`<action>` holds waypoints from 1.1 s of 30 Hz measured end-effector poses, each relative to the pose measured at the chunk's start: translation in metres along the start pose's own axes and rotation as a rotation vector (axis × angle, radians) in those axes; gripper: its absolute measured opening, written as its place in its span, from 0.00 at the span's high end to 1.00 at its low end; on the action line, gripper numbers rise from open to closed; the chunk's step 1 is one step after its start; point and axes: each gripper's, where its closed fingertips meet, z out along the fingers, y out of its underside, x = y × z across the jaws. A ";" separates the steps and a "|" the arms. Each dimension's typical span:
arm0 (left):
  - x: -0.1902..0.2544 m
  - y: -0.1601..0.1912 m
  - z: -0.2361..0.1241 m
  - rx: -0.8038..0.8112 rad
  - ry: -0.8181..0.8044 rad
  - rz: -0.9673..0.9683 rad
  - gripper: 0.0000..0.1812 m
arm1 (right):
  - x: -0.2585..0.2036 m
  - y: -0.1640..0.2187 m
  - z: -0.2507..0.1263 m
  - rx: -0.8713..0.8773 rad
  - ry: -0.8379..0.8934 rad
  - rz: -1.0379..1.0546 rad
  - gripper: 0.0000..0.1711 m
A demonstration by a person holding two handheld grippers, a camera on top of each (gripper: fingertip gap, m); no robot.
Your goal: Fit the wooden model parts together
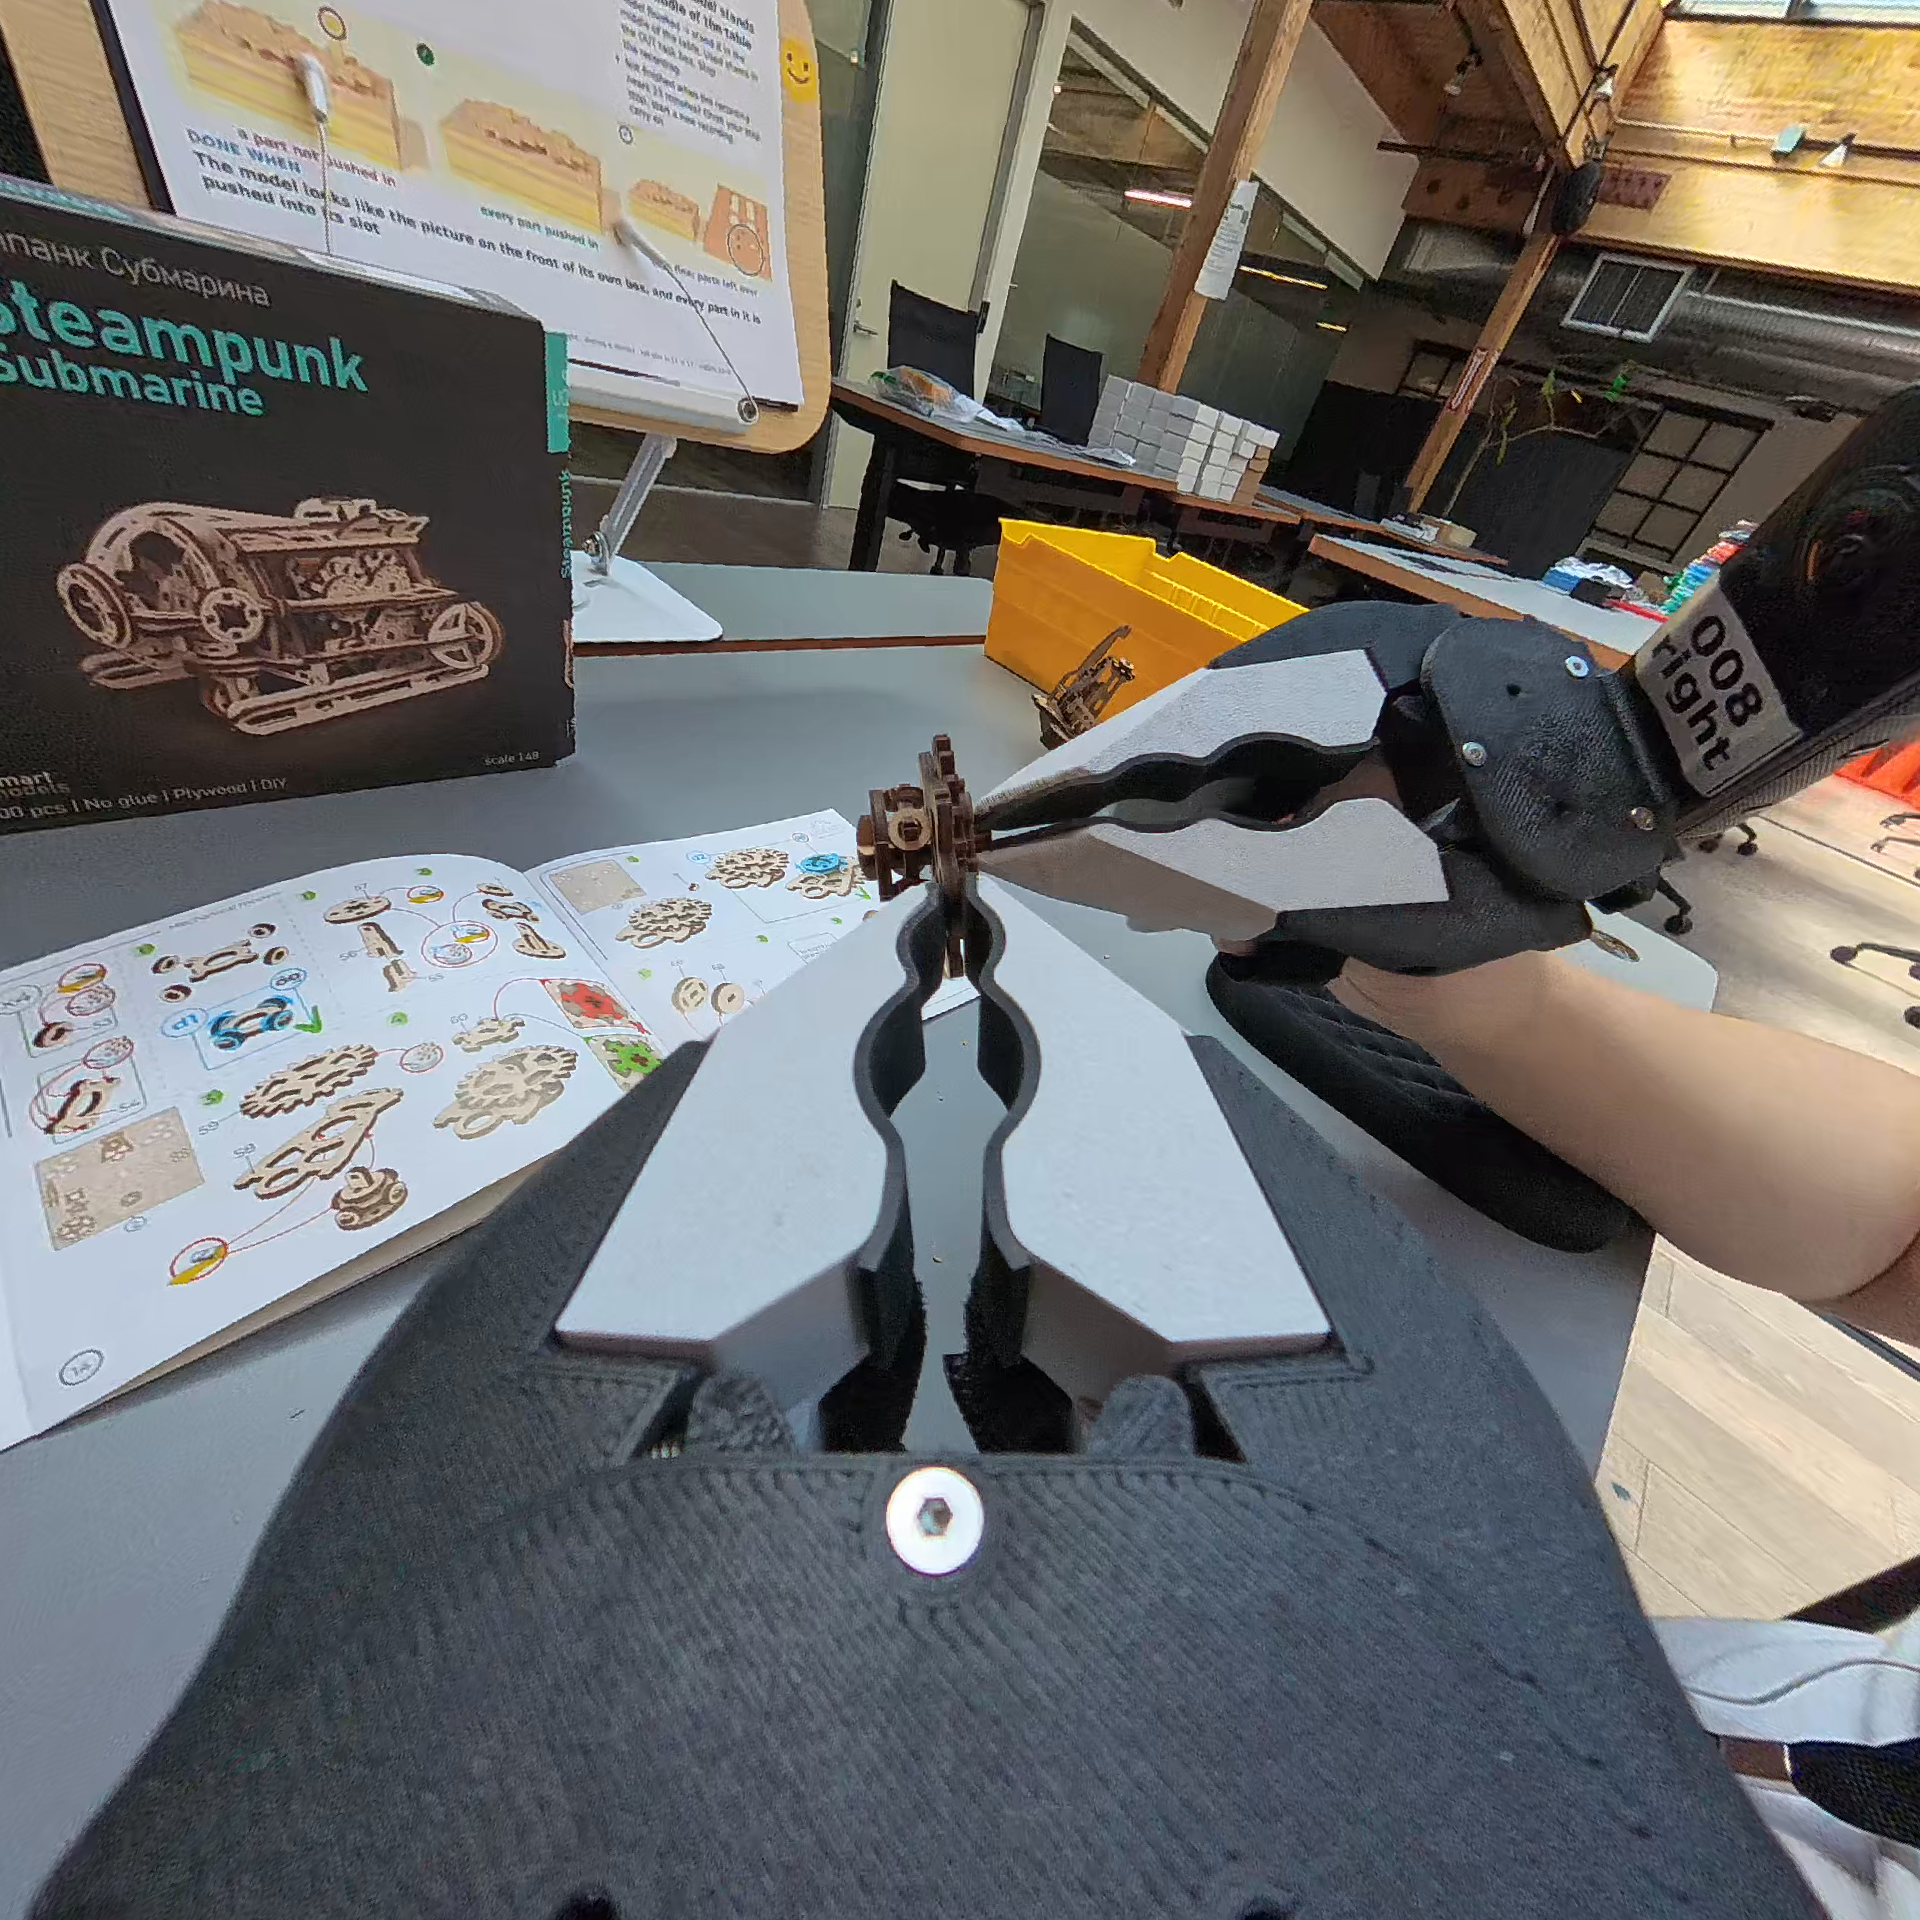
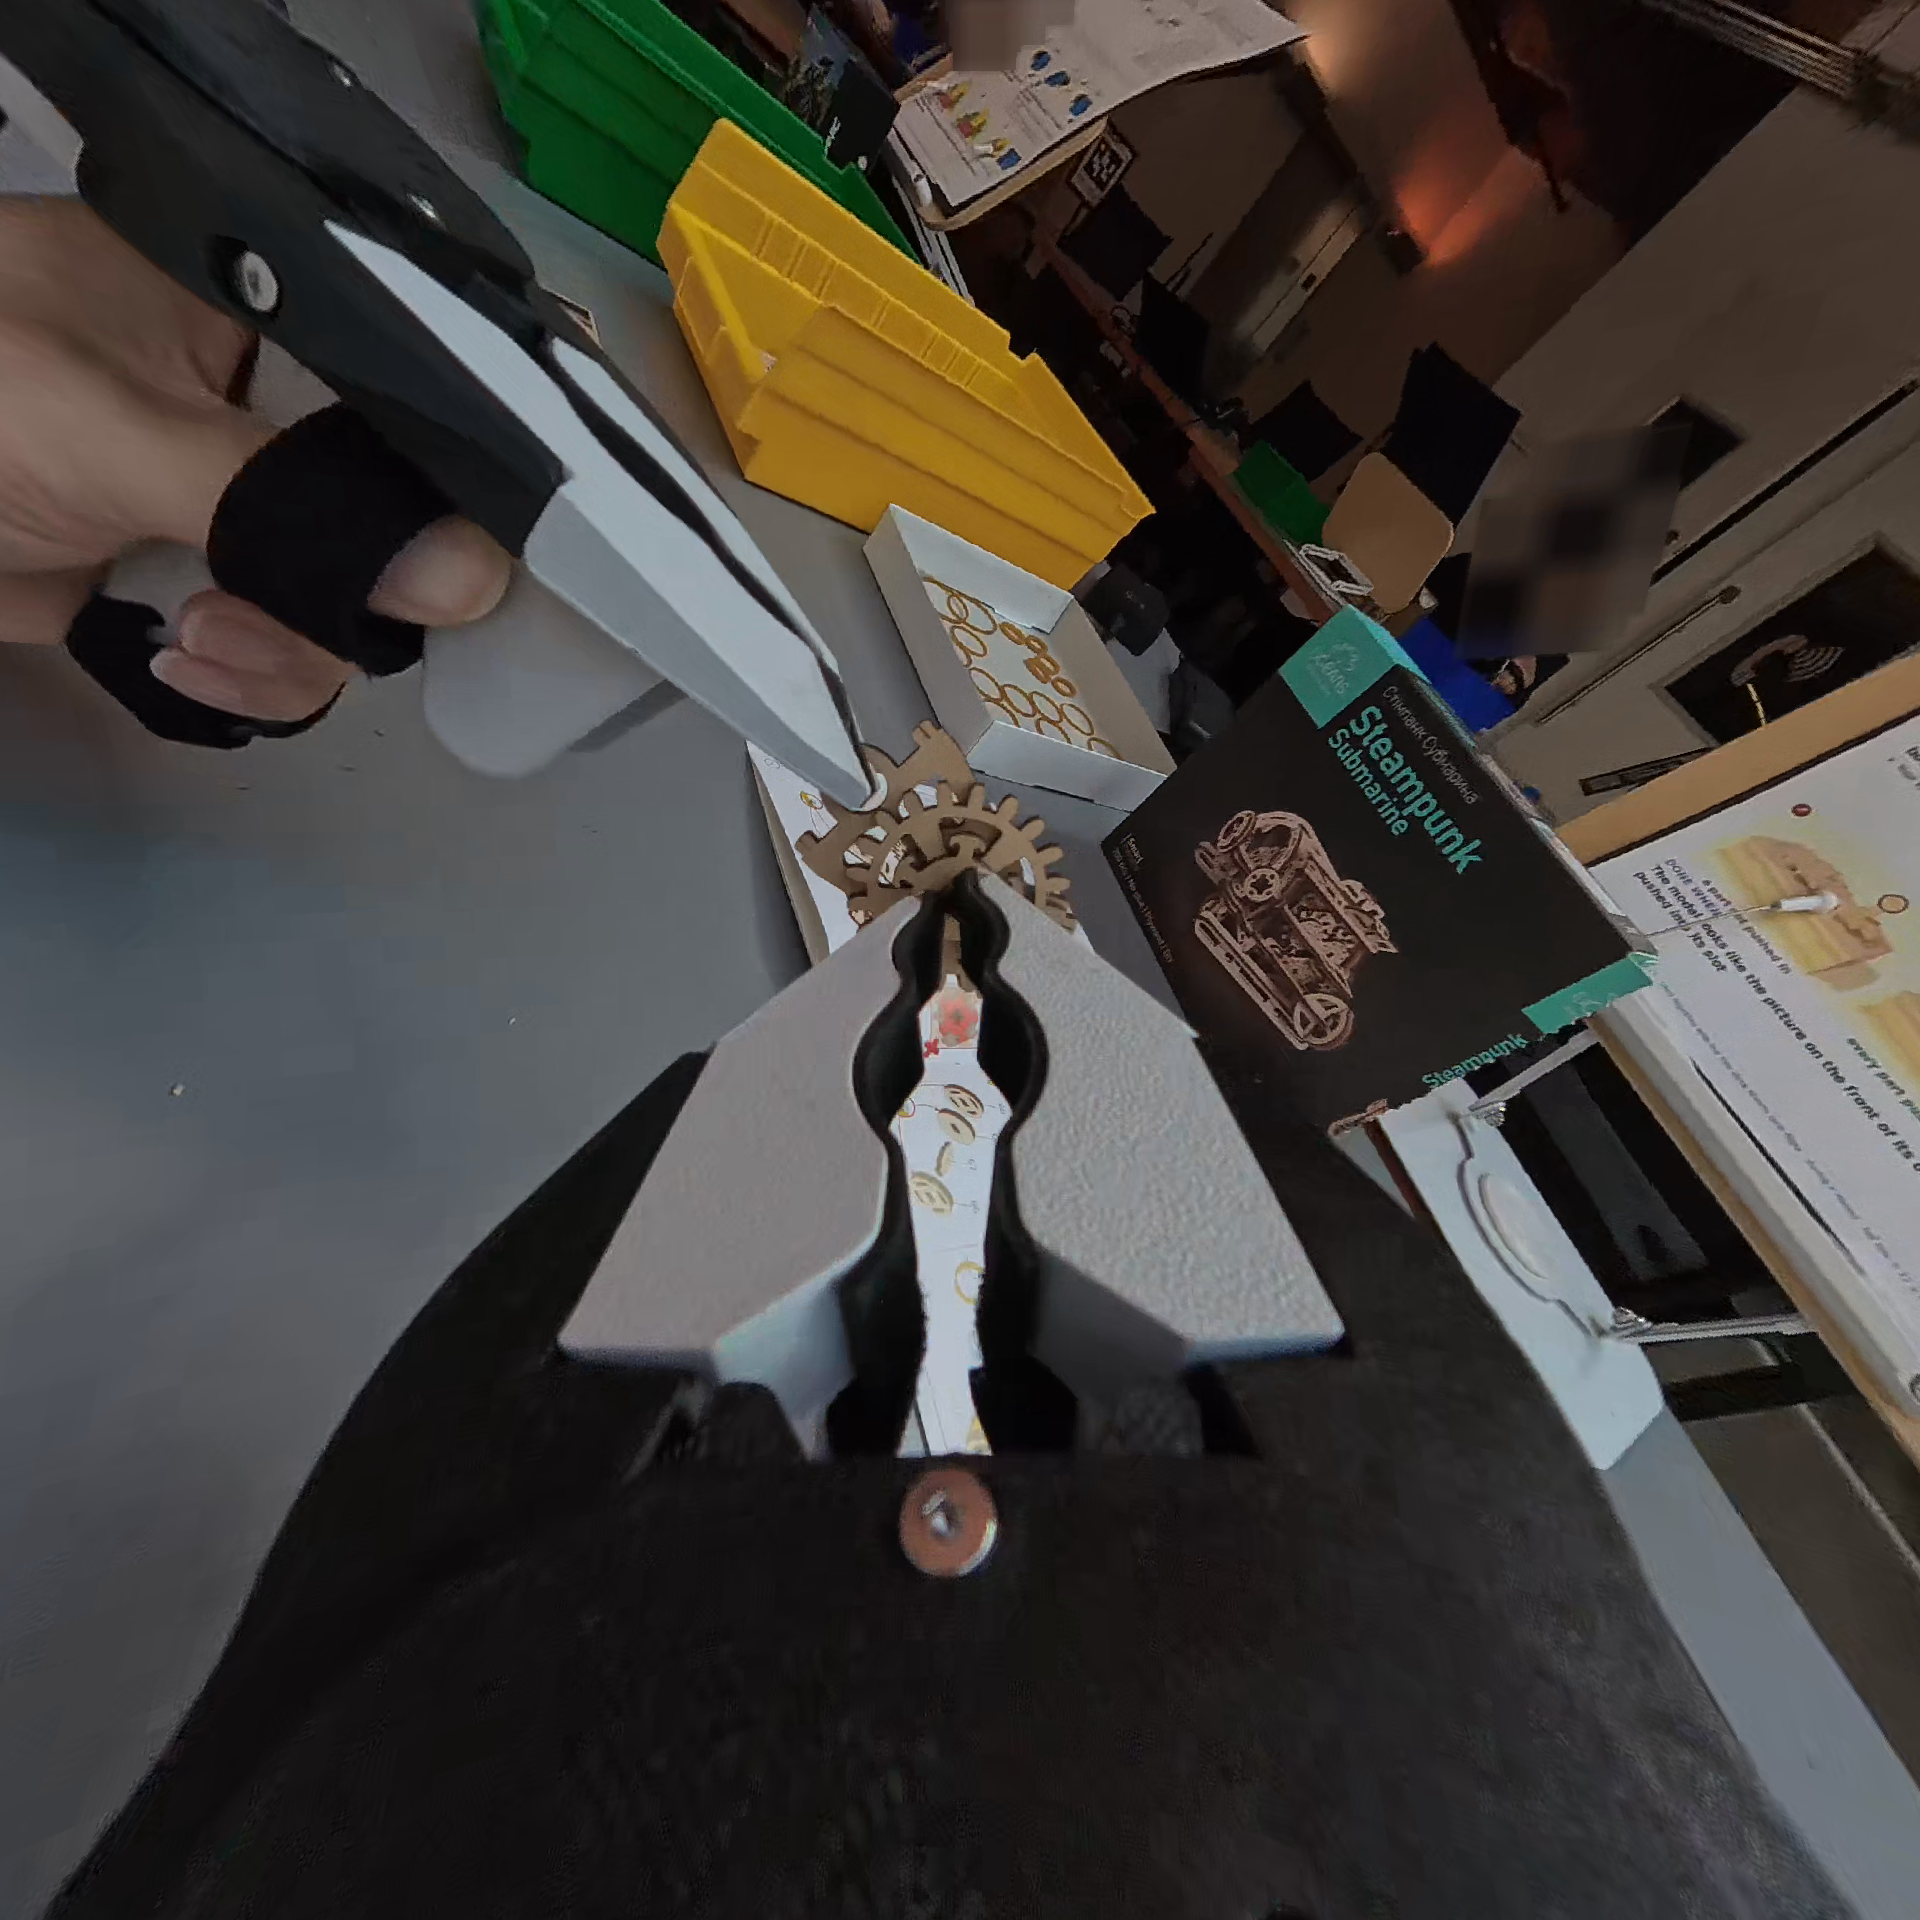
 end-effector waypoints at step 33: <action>0.000 0.014 0.008 -0.077 0.084 -0.200 1.00 | -0.006 0.017 -0.006 -0.146 0.052 -0.556 0.96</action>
